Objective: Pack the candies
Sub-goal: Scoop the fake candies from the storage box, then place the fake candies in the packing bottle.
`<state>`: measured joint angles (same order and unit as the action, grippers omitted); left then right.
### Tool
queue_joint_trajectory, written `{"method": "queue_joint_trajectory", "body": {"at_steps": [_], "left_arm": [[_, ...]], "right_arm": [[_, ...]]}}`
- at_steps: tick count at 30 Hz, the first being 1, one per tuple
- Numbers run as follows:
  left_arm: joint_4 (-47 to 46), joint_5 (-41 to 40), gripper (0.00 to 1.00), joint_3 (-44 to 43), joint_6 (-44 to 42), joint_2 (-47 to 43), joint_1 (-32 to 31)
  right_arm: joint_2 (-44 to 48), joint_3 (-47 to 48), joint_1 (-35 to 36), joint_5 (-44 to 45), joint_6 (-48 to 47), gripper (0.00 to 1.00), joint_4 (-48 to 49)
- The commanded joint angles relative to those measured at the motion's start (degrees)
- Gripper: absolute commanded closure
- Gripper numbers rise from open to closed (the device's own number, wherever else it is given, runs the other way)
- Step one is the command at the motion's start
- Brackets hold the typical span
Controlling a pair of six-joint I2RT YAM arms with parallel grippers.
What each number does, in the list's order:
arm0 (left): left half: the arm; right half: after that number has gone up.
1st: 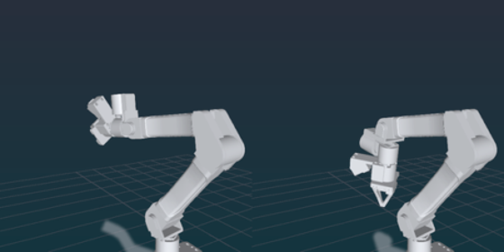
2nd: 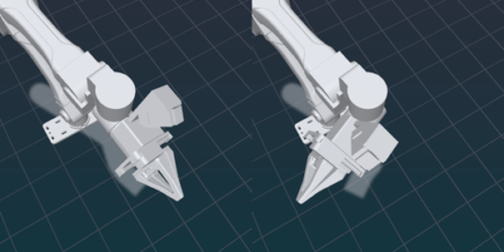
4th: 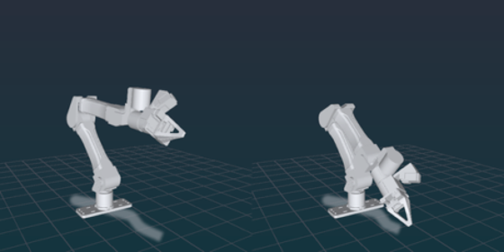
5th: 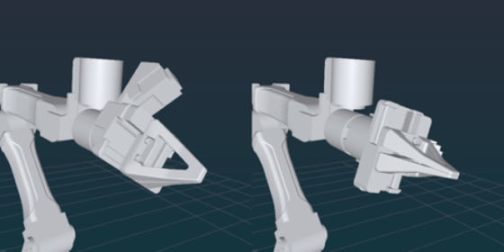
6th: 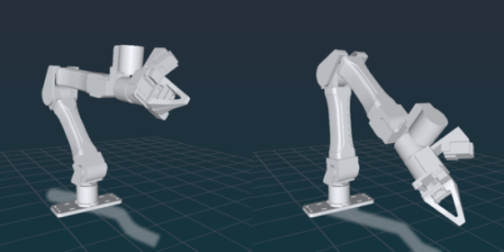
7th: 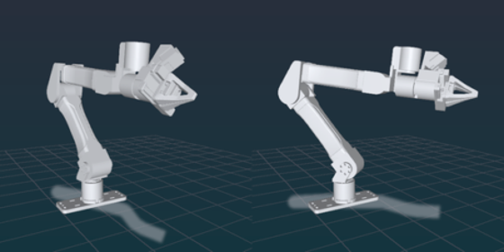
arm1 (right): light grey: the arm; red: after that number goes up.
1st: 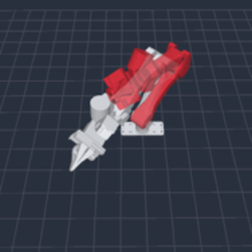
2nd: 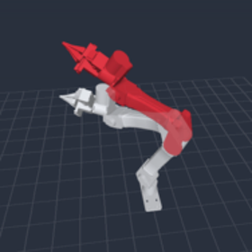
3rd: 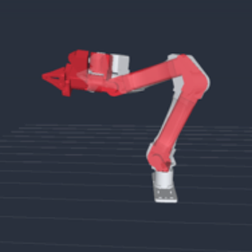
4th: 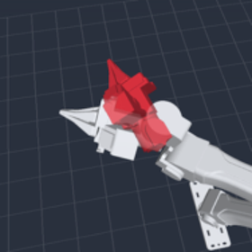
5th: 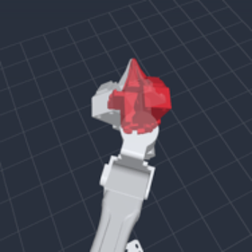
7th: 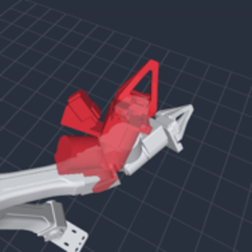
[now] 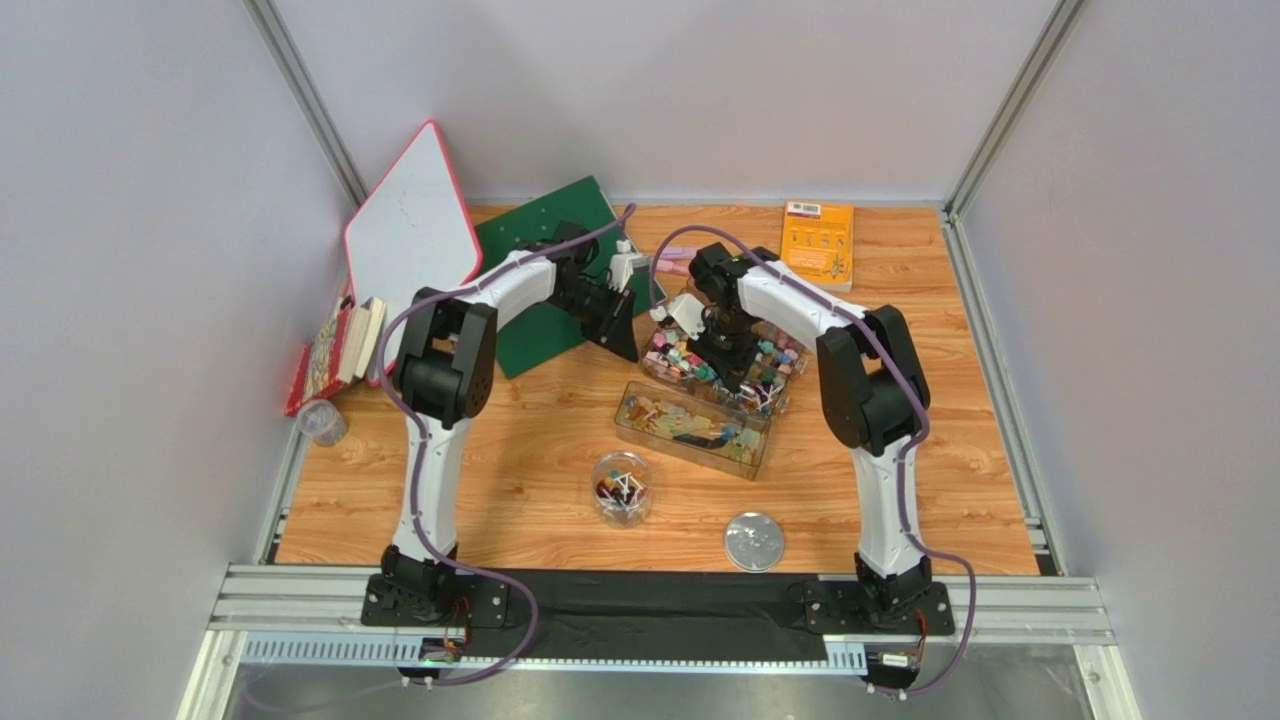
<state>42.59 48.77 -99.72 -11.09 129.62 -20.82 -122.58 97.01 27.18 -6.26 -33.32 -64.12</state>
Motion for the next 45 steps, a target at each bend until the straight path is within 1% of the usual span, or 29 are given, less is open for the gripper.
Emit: {"method": "queue_joint_trajectory", "body": {"at_steps": [1, 3, 4, 9, 13, 21, 24, 27, 33, 35, 38, 39, 40, 42, 44, 45], "left_arm": [[4.86, 2.20, 0.77, -3.72, -4.54, -4.38, 1.92], [5.75, 2.03, 0.74, -4.34, -5.08, -4.81, 2.53], [6.80, 2.03, 0.71, -4.60, -5.86, -5.08, 2.62], [10.92, 0.27, 0.65, -5.92, -9.38, -6.66, 3.07], [14.10, -1.75, 0.64, -7.68, -12.81, -7.54, 3.24], [16.90, -4.56, 0.64, -6.63, -15.27, -11.32, 3.50], [18.49, -5.70, 0.64, -7.06, -15.98, -12.37, 3.68], [19.72, -7.64, 0.64, -8.03, -15.98, -13.87, 3.77], [18.41, -11.24, 0.64, -4.70, -15.28, -18.52, 3.77], [17.01, -14.48, 0.63, -2.33, -14.22, -20.54, 3.77], [15.68, -18.09, 0.55, 0.31, -13.87, -23.18, 3.77], [15.42, -19.23, 0.50, 0.84, -13.43, -23.88, 3.68], [14.98, -21.16, 0.48, 2.06, -12.99, -24.50, 3.68], [14.54, -22.14, 0.44, 3.21, -12.38, -25.73, 3.68], [13.93, -23.98, 0.42, 4.88, -11.94, -26.52, 3.59], [13.40, -24.34, 0.01, 5.41, -12.02, -26.87, 3.59]], "right_arm": [[6.38, -2.69, -0.64, -1.12, -1.13, 1.00, 8.83], [9.10, -4.98, -0.64, -1.64, -1.66, 1.00, 11.63], [9.99, -7.17, -0.72, -2.00, -1.83, 1.00, 12.52], [14.29, -12.37, -0.81, -2.61, -1.05, 1.00, 18.31], [18.25, -15.79, -1.51, -4.54, -0.43, 1.00, 22.10], [25.01, -22.38, -1.87, -5.78, -0.95, 1.00, 26.15], [26.96, -22.05, -1.95, -4.73, -2.09, 1.00, 24.22], [28.80, -20.29, -1.87, -4.29, -4.11, 1.00, 19.13], [32.14, -17.65, -0.73, -2.79, -9.56, 1.00, 10.86], [33.72, -17.99, 0.15, -2.61, -11.14, 1.00, 8.76], [35.56, -19.40, 3.14, -1.65, -13.08, 1.00, 6.30], [36.01, -19.84, 4.97, -1.30, -13.35, 1.00, 5.76], [36.27, -20.11, 5.95, -0.51, -13.44, 1.00, 5.32], [37.24, -20.81, 8.49, -0.07, -13.44, 1.00, 4.09], [37.68, -20.90, 10.17, 0.02, -13.17, 1.00, 2.87], [37.68, -20.64, 11.83, 0.28, -12.65, 1.00, 2.51]]}}
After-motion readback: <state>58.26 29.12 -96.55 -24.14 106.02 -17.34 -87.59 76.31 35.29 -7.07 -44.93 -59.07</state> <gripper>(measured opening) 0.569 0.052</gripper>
